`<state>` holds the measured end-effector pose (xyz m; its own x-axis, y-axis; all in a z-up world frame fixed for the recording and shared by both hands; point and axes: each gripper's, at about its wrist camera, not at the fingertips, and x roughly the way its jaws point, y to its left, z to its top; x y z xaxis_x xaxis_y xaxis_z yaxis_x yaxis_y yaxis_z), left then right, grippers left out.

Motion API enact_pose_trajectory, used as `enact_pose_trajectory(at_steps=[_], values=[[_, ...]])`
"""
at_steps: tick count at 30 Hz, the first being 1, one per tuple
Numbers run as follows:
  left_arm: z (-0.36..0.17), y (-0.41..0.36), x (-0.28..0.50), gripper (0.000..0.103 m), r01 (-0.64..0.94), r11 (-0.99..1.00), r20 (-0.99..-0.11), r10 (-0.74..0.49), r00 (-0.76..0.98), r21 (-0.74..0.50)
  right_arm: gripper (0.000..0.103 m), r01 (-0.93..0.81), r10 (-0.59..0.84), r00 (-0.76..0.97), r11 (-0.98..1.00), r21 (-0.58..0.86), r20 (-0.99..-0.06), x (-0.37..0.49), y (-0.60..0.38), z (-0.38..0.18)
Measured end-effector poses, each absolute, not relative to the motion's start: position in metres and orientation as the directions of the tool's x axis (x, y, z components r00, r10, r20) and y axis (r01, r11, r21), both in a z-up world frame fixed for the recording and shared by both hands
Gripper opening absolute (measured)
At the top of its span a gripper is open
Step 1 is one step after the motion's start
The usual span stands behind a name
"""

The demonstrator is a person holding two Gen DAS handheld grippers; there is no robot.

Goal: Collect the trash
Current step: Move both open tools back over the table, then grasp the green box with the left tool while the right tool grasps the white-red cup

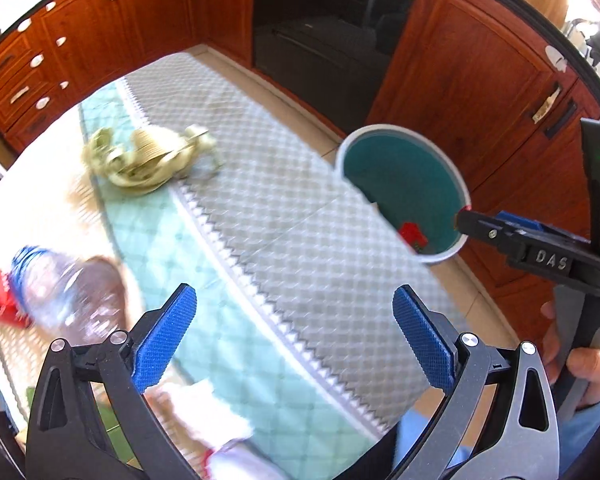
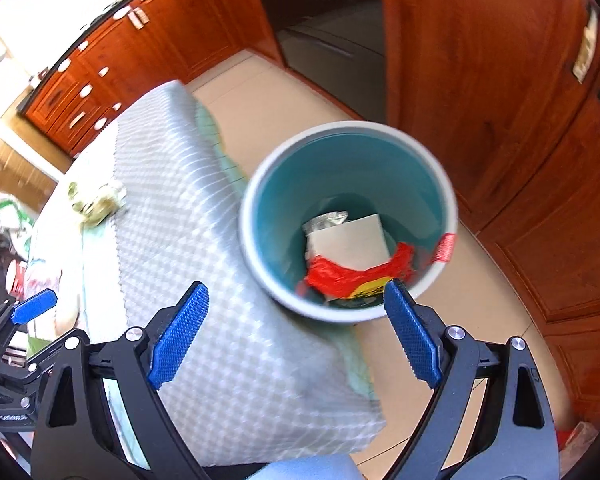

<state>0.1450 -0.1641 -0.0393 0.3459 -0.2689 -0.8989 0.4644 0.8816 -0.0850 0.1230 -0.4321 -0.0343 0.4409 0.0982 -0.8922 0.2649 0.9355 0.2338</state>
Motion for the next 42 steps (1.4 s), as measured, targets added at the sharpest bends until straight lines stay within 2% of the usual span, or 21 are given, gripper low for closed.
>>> enact_pose_trajectory(at_steps=[9,21,28,37,42], values=[[-0.031,-0.054,0.114,0.099,0.404,0.914,-0.879,-0.221,0.422,-0.036,0.085,0.13,0.118,0.436,0.973,0.192,-0.892,0.113,-0.352,-0.013],[-0.034,0.049,0.045,0.099,0.226,0.967,-0.868,-0.212,0.45,-0.119,0.085,-0.087,0.182,0.374,0.983,0.161,-0.909,0.093,-0.245,-0.01],[-0.065,0.059,0.012,0.099,0.172,0.964,-0.869,-0.259,0.421,-0.204,0.085,-0.145,0.223,0.338,0.972,0.184,-0.914,0.069,-0.215,-0.017],[-0.085,0.054,0.021,0.098,0.106,0.952,-0.818,-0.3,0.491,-0.286,0.085,-0.158,0.214,0.293,0.972,0.174,-0.932,0.048,-0.209,-0.037],[-0.09,0.042,0.035,0.098,0.105,0.957,-0.812,-0.287,0.508,-0.272,0.085,-0.163,0.219,0.258,0.97,0.181,-0.941,0.047,-0.204,-0.047]])
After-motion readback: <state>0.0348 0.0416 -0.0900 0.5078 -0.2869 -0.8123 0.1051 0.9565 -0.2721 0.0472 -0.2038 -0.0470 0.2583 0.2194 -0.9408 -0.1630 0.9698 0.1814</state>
